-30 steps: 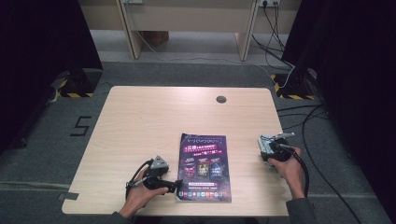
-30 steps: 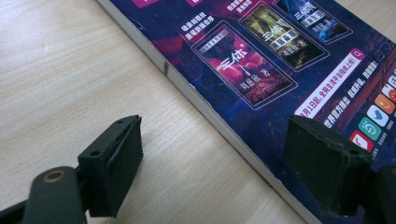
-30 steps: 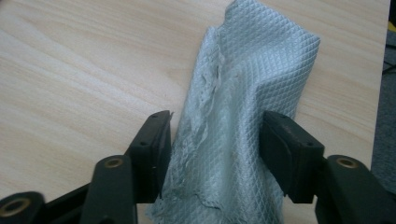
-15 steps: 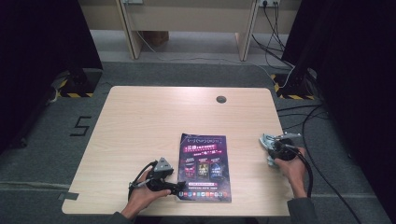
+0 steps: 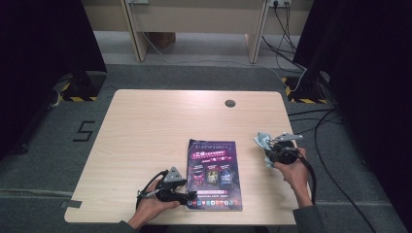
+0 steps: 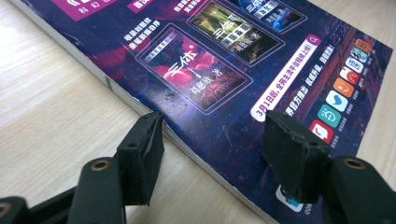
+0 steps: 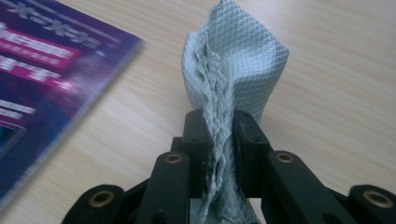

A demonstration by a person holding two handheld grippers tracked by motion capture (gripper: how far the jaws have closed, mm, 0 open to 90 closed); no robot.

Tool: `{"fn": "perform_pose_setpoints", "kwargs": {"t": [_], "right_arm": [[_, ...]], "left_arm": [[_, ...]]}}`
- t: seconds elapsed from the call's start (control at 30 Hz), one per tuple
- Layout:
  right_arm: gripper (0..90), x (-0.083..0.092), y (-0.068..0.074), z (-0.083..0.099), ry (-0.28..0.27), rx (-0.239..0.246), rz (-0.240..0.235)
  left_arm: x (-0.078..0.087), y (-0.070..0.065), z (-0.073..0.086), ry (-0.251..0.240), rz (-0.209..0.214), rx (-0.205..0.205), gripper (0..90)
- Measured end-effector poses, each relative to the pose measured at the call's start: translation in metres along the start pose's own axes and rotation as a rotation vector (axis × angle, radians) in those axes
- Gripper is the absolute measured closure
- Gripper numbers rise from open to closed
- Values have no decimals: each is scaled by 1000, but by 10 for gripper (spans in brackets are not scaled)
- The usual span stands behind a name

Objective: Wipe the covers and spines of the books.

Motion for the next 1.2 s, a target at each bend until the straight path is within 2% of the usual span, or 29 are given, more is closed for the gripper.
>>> {"fn": "perform_pose_setpoints", "kwargs": {"t": [0.03, 0.07, 0.13, 0.17, 0.27, 0.3, 0.37, 0.47, 0.57, 0.63, 0.87, 0.9, 1.0, 1.03, 1.07, 1.1, 1.2], "right_arm": [[774, -1, 6, -6, -8, 8, -15], [774, -1, 6, -6, -8, 8, -15], [774, -6, 19, -19, -23, 38, -47], [773, -12, 31, -31, -25, 60, -77], [771, -24, 45, -42, -19, 86, -103], [771, -24, 45, -42, -19, 86, -103], [771, -38, 53, -46, -2, 78, -124], [769, -50, 58, -48, 18, 94, -135], [764, -59, 63, -50, 39, 113, -131], [758, -63, 64, -51, 48, 109, -122], [744, -68, 72, -55, 56, 148, -114], [743, -70, 78, -58, 53, 168, -121], [742, -71, 84, -61, 50, 182, -142], [741, -72, 90, -65, 39, 182, -165], [741, -72, 90, -65, 39, 182, -165], [741, -73, 94, -66, 42, 206, -159], [746, -73, 94, -67, 44, 214, -152]], "left_arm": [[0, -1, 0, 1, -1, -1, 382], [0, -1, 0, 1, -1, -1, 383], [-2, -3, 0, 2, 5, -9, 383], [-3, -5, 0, 5, 10, -21, 385], [-5, -8, 0, 5, 20, -24, 384], [-5, -8, 0, 5, 20, -24, 384], [-7, -10, 0, 1, 28, -25, 384], [-7, -9, 0, -2, 38, -31, 383], [-7, -9, 0, -6, 40, -26, 380], [-7, -9, 0, -9, 40, -25, 378], [-7, -9, 1, -14, 40, -22, 371], [-7, -9, 1, -14, 42, -24, 370], [-7, -8, 1, -22, 45, -23, 369], [-7, -8, 1, -24, 46, -23, 369], [-7, -8, 2, -23, 46, -24, 369], [-7, -8, 2, -23, 47, -25, 369], [-7, -8, 2, -28, 49, -21, 369]]}}
Point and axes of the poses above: each handheld gripper's, and its own axes: x roughly backward along the jaws, z roughly out of its underside, y roughly to its left, the point moved 4 cm from there along -x, roughly forward along the jaws, and after that the axes turned 15 degrees about x, right-handed, at the moved point
